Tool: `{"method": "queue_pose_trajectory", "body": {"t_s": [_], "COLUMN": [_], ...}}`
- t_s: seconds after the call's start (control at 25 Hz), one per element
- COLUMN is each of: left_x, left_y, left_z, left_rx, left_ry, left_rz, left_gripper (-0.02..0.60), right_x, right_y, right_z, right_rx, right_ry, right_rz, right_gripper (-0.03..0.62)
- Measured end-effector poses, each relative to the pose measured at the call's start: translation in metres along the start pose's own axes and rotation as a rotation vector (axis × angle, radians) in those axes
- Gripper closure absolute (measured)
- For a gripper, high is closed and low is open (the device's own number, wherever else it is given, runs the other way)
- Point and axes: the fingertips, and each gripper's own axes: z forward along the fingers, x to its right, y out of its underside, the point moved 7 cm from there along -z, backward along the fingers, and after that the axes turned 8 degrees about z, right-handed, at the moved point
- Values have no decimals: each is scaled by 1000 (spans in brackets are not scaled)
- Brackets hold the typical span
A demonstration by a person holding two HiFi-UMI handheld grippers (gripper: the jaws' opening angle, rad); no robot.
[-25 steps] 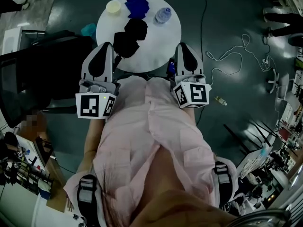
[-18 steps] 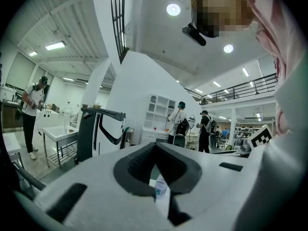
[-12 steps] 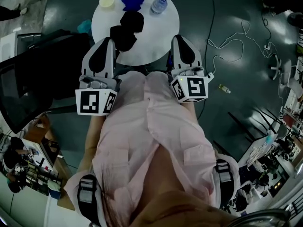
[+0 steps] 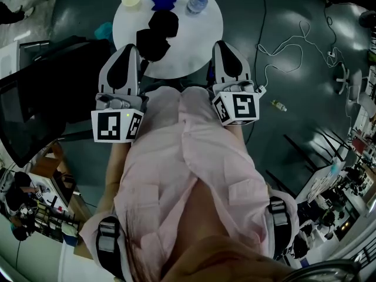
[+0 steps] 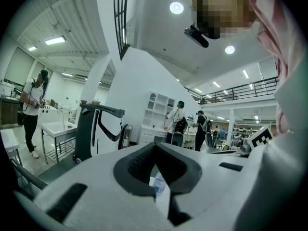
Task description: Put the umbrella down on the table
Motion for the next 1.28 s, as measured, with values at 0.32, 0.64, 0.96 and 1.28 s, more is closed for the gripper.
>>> {"method": "queue_pose_trajectory", "body": {"t_s": [0.32, 0.64, 0.96, 1.28], "left_x": [-2, 0, -2, 1], "left_y": [4, 3, 7, 6], "left_z": [2, 5, 10, 11], "left_rx": [-11, -9, -35, -43], "left_ry": [-11, -6, -2, 14], "left_rz": [-17, -23, -46, -57], "left_gripper": [563, 563, 563, 563], "right_x": [-1, 0, 4, 6], "right_y": [0, -1, -2, -5], "right_z": [4, 5, 6, 5], "right_rx": [-13, -20, -17, -11], "right_ry": [-8, -9, -1, -1], "right_rz": [-23, -30, -29, -28], "right_gripper": [559, 559, 559, 559]}}
